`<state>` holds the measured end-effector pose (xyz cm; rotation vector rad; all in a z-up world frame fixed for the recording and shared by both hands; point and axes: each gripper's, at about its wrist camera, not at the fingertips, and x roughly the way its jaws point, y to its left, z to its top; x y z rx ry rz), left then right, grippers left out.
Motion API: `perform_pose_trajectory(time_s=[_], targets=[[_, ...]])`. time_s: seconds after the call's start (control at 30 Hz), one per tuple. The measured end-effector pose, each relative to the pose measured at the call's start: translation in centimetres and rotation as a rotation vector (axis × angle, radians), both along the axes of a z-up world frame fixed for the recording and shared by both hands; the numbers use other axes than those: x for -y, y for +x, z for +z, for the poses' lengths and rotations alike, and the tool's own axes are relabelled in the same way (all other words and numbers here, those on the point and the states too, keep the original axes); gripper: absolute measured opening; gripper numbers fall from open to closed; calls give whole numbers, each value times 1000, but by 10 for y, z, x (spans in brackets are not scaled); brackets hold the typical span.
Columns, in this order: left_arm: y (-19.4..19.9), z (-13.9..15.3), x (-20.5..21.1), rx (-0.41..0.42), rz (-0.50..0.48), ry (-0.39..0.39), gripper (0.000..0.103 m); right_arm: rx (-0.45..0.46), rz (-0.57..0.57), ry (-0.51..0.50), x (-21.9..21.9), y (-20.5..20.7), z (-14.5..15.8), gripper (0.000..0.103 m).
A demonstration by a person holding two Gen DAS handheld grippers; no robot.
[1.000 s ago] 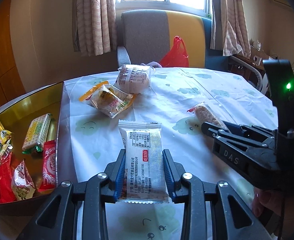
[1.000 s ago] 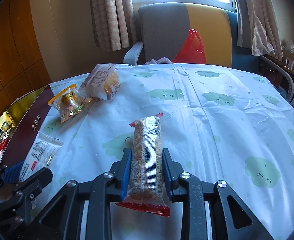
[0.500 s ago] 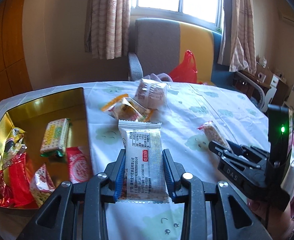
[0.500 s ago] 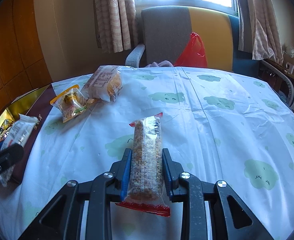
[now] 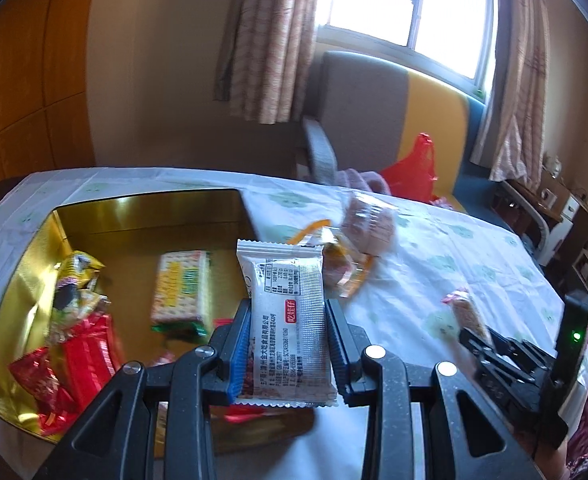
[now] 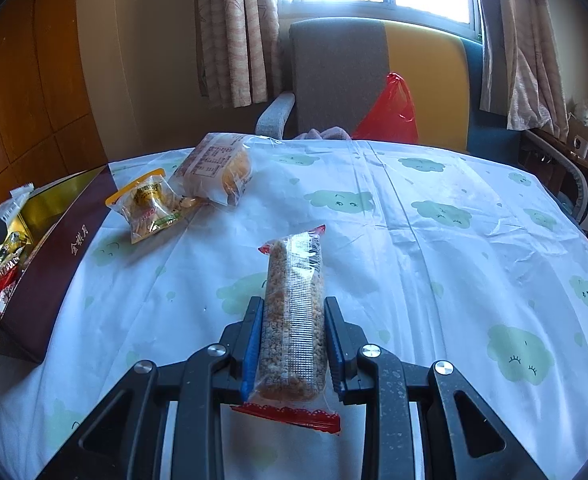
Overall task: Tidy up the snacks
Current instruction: 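Carry the white packet into the gold tin and open the left tool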
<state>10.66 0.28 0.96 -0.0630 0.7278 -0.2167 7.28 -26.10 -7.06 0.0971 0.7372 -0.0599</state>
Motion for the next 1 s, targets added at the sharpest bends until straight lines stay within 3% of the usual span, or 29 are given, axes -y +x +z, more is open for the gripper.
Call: perform_pose_trajectory(time_s=[0.5,0.63,0.83,1.0], targets=[[43,-25,-72,-138,141,-25,35,-2,20,-41,-4,1,0,29],[60,-37,-85,-211,157,-42,35,-6,20,-40,-4,1,-1,29],[86,-51,-112,-315,200,-126,35,-9,20,-41,-4,2,-1,29],[94,-55,-128,-352,258,-126,38,-13,20,-39,-4,3,-2,29]])
